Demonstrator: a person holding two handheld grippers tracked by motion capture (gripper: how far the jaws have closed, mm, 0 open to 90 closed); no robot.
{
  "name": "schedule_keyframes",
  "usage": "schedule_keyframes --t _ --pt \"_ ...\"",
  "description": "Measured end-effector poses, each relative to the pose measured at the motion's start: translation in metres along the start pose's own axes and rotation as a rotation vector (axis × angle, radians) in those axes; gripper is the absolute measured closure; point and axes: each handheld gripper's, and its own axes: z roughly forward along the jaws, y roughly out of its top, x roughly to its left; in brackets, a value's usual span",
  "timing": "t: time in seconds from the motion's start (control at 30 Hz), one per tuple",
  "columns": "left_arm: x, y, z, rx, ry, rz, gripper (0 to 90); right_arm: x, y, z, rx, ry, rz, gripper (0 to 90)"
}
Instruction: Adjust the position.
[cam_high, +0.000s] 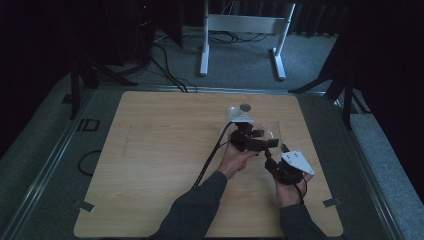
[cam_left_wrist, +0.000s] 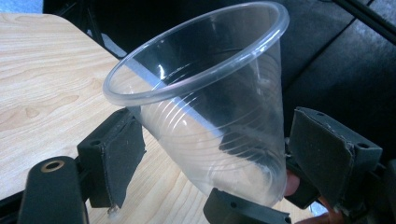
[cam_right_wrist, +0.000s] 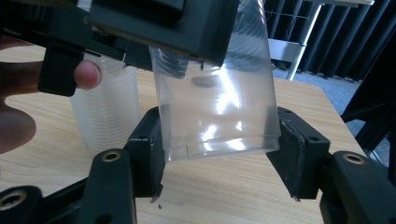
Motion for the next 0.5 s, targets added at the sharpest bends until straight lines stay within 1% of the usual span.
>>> schedule_keyframes --t 0.03,0.13,0.3,0.37,0.4,0.43,0.5 --pt "0.0008 0.0001 0.001 -0.01 -0.004 -0.011 18.2 -0.0001 0.0 0.0001 0.0 0.0 0.001 41.7" --pt "0.0008 0.0002 0.0019 -0.022 -0.005 -0.024 18.2 0.0002 -0.0001 -0.0002 -0.001 0.001 0.001 41.7" --pt "0.0011 0.0008 0.003 -0.027 0.004 -0.029 17.8 0.0004 -0.0003 0.0001 -0.001 0.003 0.002 41.7" --pt "0.0012 0.001 0.0034 -0.039 0.004 -0.042 17.8 0.0007 -0.0005 0.0002 0.001 0.005 0.001 41.7" --pt "0.0012 0.001 0.0034 -0.039 0.004 -0.042 17.8 0.0007 -0.0005 0.0002 0.001 0.005 0.001 41.7" --pt "0.0007 0.0015 0.0034 -0.051 0.012 -0.044 17.8 0.0008 -0.0005 0.0002 0.0 0.005 0.001 41.7" --pt "0.0002 0.0019 0.0036 -0.061 0.014 -0.049 17.8 0.0011 -0.0008 0.0004 0.0 0.009 -0.002 41.7"
